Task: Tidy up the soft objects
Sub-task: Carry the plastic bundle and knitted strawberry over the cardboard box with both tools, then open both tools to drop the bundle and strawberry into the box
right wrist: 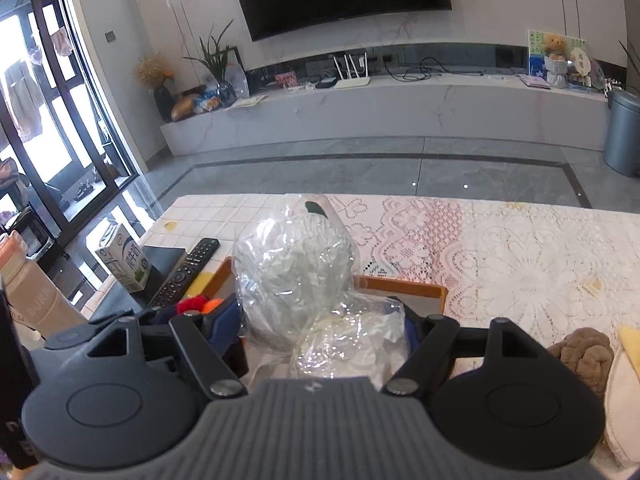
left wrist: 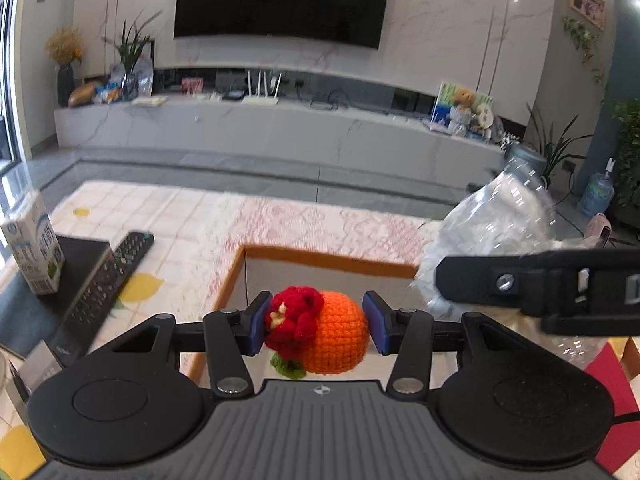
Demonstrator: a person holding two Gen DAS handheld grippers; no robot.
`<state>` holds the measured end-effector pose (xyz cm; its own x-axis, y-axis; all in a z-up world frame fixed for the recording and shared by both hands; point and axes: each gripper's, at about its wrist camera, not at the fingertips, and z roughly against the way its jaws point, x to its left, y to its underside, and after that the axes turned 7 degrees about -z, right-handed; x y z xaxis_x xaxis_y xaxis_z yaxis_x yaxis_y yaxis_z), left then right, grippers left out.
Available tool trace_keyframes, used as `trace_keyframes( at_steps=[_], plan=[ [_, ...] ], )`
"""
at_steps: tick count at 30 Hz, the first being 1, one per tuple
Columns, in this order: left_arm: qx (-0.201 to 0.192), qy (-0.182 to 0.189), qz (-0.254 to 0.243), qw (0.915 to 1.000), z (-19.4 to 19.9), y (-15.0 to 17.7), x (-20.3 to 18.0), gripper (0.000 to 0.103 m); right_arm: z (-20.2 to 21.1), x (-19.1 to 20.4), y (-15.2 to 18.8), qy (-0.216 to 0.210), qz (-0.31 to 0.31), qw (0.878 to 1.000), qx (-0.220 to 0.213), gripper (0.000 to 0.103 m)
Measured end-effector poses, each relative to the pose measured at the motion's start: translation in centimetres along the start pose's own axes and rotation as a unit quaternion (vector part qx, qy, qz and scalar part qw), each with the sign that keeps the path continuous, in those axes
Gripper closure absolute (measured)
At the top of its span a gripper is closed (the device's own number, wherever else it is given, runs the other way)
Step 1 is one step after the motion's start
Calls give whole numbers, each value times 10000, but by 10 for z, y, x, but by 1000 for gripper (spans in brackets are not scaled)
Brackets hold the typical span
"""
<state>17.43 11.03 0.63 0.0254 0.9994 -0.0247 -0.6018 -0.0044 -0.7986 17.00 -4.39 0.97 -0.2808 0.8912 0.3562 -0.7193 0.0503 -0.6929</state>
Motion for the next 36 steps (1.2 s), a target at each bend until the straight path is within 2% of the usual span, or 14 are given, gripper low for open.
trace_keyframes(
  at_steps=[5,6,7,9,12,17,22,26,28,31,36],
  plan=[
    [210,-322,109,9992,-7,4,1,45,1,-1,-5,132,154,9998,37,28],
    [250,-397,174,9987,-7,4,2,41,1,-3,-6,130,154,9998,53,28],
    [284,-422,265,9984,-7,5,4,31,2,-4,-6,142,151,9998,67,28],
    [292,-372,476,9977,-4,5,9,20,-3,-9,-10,190,165,9996,126,28],
    [274,-337,626,9971,1,4,12,15,-4,-7,-11,220,234,9994,158,28],
    [155,-464,352,9982,17,-2,4,14,7,-6,-16,135,298,9992,210,28],
    [-12,-531,148,9985,38,-9,-2,13,45,2,-25,80,384,9992,49,28],
    [-31,-1010,-276,9945,50,-8,-8,12,71,17,-34,-282,309,9991,-39,28],
    [24,-1194,-186,9927,55,-8,-1,12,77,27,-37,-355,339,9988,-56,28],
    [-48,-1181,343,9924,62,-7,26,12,72,46,-40,-342,515,9981,1,28],
    [51,-1712,747,9824,64,-2,64,12,15,60,-33,-24,504,9981,345,28]
  ],
)
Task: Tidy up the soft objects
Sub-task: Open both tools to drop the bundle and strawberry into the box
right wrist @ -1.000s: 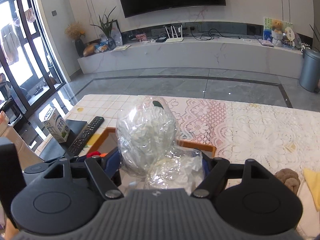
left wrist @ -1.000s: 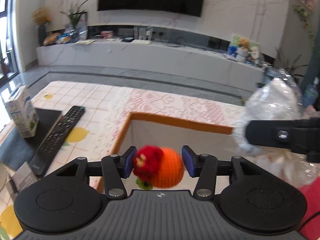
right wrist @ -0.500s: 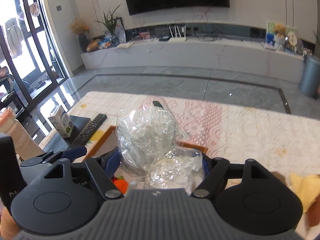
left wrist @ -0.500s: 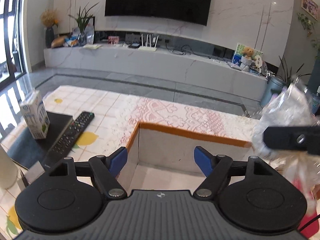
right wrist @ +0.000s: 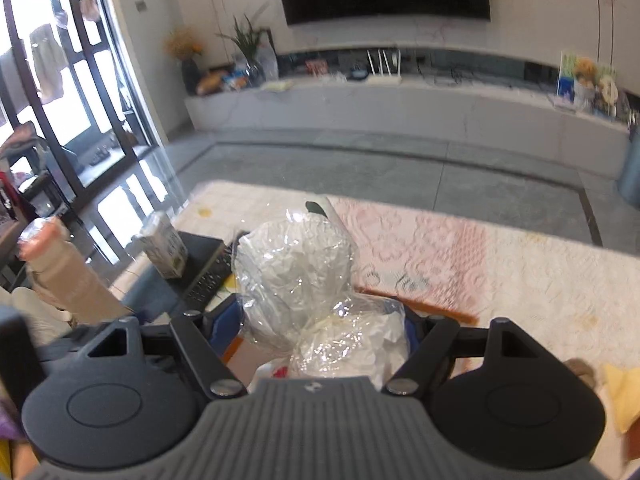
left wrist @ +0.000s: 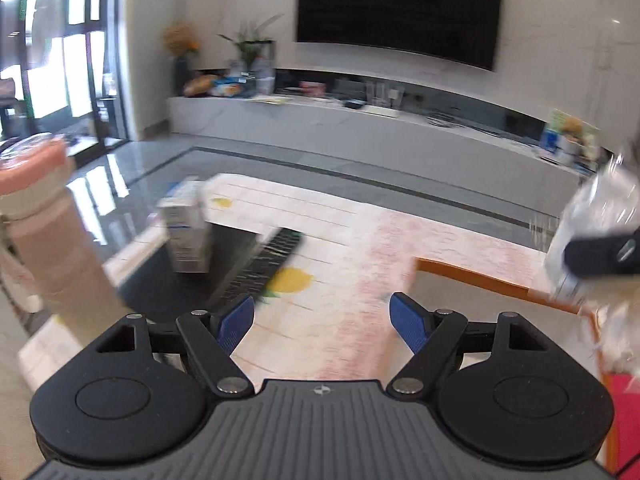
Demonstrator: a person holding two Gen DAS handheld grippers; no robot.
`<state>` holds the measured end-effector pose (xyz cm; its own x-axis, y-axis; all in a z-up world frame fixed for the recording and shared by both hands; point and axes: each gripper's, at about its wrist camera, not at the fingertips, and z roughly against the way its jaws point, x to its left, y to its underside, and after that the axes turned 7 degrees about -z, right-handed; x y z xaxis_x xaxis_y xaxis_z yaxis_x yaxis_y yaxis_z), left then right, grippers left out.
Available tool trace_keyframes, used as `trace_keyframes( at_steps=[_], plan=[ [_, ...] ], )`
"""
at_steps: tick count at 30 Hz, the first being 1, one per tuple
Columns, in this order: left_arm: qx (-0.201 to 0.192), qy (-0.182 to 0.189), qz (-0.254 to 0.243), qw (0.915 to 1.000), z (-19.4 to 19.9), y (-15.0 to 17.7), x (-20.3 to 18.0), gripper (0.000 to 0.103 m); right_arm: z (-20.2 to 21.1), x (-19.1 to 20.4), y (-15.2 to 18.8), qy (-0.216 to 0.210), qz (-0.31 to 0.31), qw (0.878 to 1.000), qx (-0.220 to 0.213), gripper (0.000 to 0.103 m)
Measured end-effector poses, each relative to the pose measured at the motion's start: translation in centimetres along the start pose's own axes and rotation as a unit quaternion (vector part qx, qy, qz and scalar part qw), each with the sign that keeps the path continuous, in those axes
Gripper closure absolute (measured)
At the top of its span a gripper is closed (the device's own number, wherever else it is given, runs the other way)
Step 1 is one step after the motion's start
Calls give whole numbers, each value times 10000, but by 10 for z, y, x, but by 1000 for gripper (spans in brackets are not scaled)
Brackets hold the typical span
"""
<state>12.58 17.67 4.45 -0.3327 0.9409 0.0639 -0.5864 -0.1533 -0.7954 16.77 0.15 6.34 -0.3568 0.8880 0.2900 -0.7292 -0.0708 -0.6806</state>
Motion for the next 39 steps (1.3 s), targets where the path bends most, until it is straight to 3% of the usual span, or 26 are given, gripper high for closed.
trace_keyframes(
  at_steps=[10,16,21,22,24,25,29,33,39],
  plan=[
    [137,93,910,9957,-8,-1,41,12,-128,7,34,544,-308,9967,515,28],
    [57,112,1029,9946,-3,-1,42,13,-155,1,46,883,-94,9950,461,28],
    [-73,183,985,9949,7,-3,36,13,-171,-4,49,749,50,9947,697,24],
    [-103,140,933,9955,9,-3,34,13,-170,-4,51,731,86,9945,744,23],
    [-145,20,880,9960,11,-5,32,13,-167,-2,51,762,192,9944,712,4],
    [-133,23,884,9960,12,-6,32,13,-164,-1,50,738,258,9946,684,3],
    [-31,567,1151,9917,13,-8,38,13,-147,7,46,905,602,9920,635,2],
    [-74,758,1132,9907,24,-10,35,13,-121,11,40,798,643,9936,475,2],
    [-602,1255,1243,9824,63,-16,37,13,-73,18,23,571,627,9963,-109,3]
  ],
)
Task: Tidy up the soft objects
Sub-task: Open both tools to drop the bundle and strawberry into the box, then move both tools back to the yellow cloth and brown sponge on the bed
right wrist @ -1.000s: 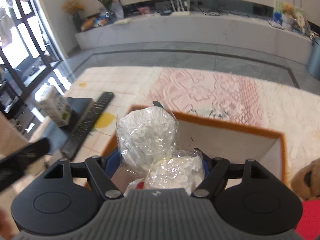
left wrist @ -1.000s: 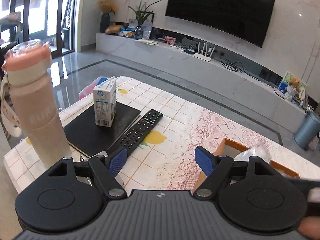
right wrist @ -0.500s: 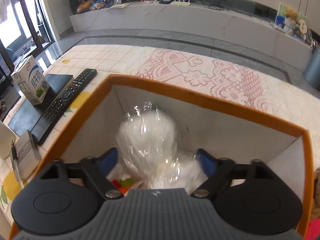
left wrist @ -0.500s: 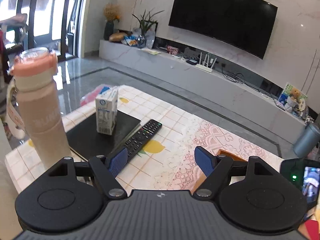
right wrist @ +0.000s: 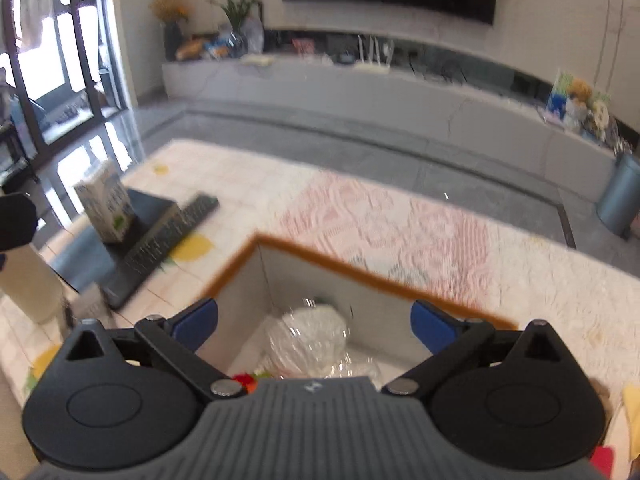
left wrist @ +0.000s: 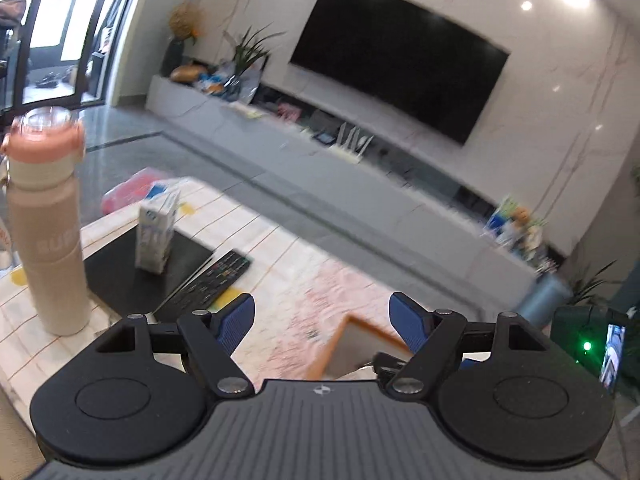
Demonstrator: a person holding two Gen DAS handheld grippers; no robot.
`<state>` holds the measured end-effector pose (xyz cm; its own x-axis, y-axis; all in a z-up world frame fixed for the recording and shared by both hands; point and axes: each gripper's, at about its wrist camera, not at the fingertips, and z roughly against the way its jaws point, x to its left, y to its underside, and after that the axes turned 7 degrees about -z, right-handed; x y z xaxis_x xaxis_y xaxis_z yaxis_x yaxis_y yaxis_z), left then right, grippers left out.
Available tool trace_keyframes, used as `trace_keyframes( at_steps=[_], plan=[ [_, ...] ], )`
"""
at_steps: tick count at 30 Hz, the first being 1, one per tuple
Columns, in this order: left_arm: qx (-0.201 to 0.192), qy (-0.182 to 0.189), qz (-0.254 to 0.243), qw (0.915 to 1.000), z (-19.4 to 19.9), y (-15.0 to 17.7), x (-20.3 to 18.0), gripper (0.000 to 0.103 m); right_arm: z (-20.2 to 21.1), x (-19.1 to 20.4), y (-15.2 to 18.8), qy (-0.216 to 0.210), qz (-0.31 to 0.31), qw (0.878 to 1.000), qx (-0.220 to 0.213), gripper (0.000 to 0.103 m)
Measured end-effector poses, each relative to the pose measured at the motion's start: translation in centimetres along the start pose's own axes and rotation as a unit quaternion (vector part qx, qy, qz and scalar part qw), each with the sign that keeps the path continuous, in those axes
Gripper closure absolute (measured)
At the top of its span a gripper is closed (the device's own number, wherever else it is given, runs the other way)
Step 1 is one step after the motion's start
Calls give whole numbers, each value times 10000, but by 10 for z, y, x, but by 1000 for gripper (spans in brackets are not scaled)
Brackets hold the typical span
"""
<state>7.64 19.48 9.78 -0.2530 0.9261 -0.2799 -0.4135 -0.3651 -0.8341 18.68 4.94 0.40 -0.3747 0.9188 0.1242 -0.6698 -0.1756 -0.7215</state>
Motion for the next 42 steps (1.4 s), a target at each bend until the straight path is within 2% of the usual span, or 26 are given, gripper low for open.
trace_keyframes(
  at_steps=[3,6,8,10,11,13,19,24,26,29,35,38,42],
  plan=[
    [-178,114,-258,9994,11,-2,-11,12,31,-1,-10,-102,-23,9994,-325,3],
    [-170,251,-421,9987,17,-3,-21,12,64,-6,-16,-45,104,9982,-588,3],
    [-155,394,-113,9990,20,-4,-23,12,86,-13,-18,54,176,9968,-777,3],
    [-60,589,225,9980,20,-3,-23,12,106,-23,-19,-97,184,9954,-934,3],
    [-47,722,214,9971,21,-3,-25,12,115,-29,-19,-146,200,9951,-956,3],
    [-114,955,-95,9953,24,-1,-34,12,132,-39,-18,-60,229,9951,-964,3],
    [-132,1122,-610,9917,29,11,-69,12,183,-85,-5,307,321,9933,-1071,3],
    [-174,1355,-1394,9808,35,30,-109,12,220,-139,17,727,148,9914,-1080,3],
    [-61,1419,-1722,9748,35,39,-127,12,229,-162,28,871,-25,9895,-1152,3],
    [142,1547,-2020,9670,31,55,-149,12,233,-195,44,1051,-311,9878,-1108,3],
    [546,1649,-2593,9500,13,89,-182,12,214,-251,77,1681,-619,9790,-978,3],
    [672,1615,-2589,9499,1,103,-188,12,196,-269,89,1977,-664,9744,-835,3],
    [929,1628,-2709,9442,-13,120,-194,12,166,-287,105,2060,-741,9742,-546,3]
  ],
)
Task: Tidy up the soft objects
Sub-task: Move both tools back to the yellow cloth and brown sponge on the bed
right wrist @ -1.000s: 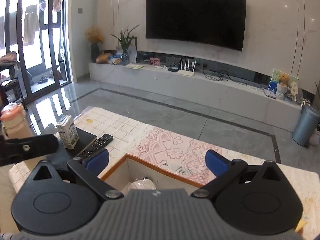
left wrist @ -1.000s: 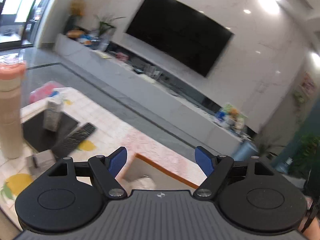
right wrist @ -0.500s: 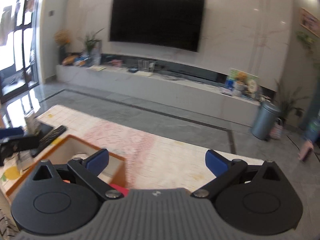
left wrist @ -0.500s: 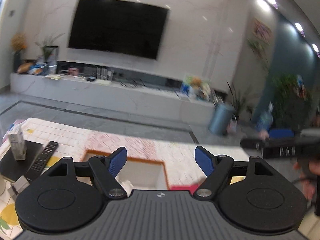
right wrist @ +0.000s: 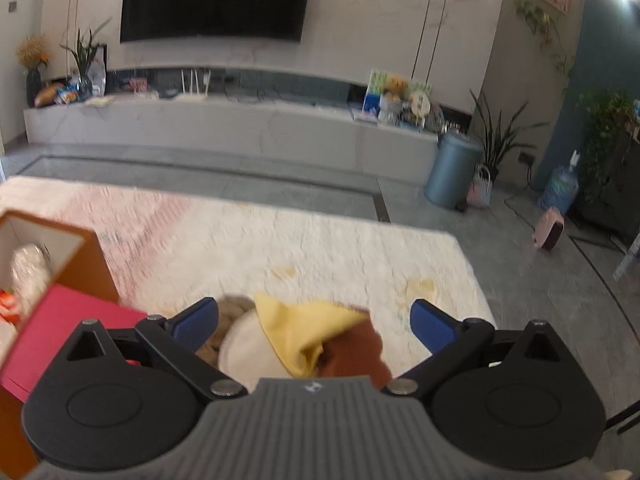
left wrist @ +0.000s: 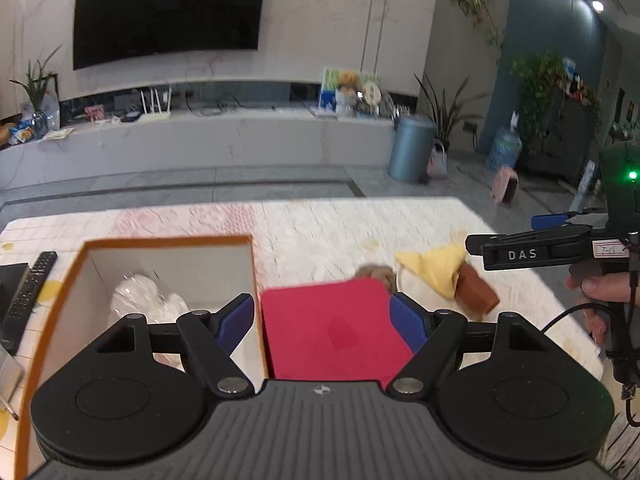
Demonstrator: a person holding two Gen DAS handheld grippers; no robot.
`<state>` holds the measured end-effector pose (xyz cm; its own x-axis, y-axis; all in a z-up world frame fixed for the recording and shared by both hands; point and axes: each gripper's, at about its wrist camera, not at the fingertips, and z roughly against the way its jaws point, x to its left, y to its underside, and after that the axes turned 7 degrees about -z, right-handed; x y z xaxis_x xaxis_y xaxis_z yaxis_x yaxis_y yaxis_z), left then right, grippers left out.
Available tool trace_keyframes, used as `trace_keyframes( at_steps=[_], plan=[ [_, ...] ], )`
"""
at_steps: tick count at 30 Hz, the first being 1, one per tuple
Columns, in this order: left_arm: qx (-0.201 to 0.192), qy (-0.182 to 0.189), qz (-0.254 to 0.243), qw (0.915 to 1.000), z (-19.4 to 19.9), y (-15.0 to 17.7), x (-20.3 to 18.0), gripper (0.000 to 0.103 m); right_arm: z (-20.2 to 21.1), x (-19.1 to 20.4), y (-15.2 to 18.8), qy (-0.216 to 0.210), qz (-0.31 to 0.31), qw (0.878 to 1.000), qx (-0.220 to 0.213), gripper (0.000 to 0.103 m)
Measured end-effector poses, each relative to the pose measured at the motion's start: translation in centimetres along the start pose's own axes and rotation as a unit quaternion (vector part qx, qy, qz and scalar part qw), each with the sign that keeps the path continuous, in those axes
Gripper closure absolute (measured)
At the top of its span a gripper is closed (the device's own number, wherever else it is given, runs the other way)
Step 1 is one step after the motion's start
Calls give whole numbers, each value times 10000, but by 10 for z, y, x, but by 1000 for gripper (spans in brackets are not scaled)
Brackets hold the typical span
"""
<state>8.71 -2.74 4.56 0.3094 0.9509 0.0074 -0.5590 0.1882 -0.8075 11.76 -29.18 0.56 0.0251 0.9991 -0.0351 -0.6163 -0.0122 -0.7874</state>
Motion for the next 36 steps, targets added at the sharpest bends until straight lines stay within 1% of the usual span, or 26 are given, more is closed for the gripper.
trace_keyframes(
  at_steps=[3,5,7,9,11,13,14,17,22,23,24,25,26,28,30,31,33,35,36],
  plan=[
    [69,-91,-111,9999,-7,6,-6,12,-23,-2,14,79,-85,9998,139,3],
    [76,-108,-142,9998,-10,9,-8,12,-37,-8,21,18,-202,9995,225,3],
    [70,-110,-129,9998,-13,9,-10,12,-49,-17,24,56,-331,9992,196,3],
    [19,-72,-98,9999,-14,8,-11,12,-63,-34,27,29,-678,9973,297,3],
    [-57,-23,-74,10000,-15,9,-11,12,-79,-51,33,-70,-1154,9926,376,3],
    [-85,-17,-59,9999,-19,9,-10,12,-93,-62,44,-179,-1447,9882,478,3],
    [-84,-29,-52,9999,-20,10,-11,12,-101,-64,49,-233,-1492,9870,550,4],
    [-44,-19,-53,10000,-24,10,-12,12,-120,-70,61,-543,-1602,9817,872,11],
    [-44,-81,-124,9999,-22,2,-20,12,-130,-79,62,-787,-1572,9806,871,12],
    [-48,-103,-180,9998,-21,0,-23,12,-132,-82,62,-823,-1606,9798,858,13],
    [-47,-129,-248,9996,-21,-4,-27,12,-133,-83,62,-870,-1647,9787,866,19],
    [-34,-151,-322,9994,-23,-8,-32,12,-132,-84,62,-916,-1676,9776,884,21],
    [4,-174,-391,9991,-27,-13,-38,12,-132,-84,62,-934,-1672,9772,916,25],
    [201,-230,-435,9986,-38,-24,-49,12,-130,-83,60,-912,-1560,9784,1000,26],
    [408,-206,-430,9980,-52,-38,-61,12,-127,-85,59,-965,-1624,9764,1044,27],
    [459,-193,-496,9975,-58,-45,-68,12,-126,-87,59,-1013,-1682,9749,1050,27],
    [548,-252,-836,9947,-70,-56,-87,12,-125,-88,59,-1080,-1698,9738,1056,27],
    [664,-358,-1373,9876,-86,-65,-108,12,-124,-88,61,-1108,-1708,9731,1075,27],
    [707,-447,-1546,9844,-94,-68,-118,12,-124,-90,62,-1137,-1746,9720,1087,27]
  ],
)
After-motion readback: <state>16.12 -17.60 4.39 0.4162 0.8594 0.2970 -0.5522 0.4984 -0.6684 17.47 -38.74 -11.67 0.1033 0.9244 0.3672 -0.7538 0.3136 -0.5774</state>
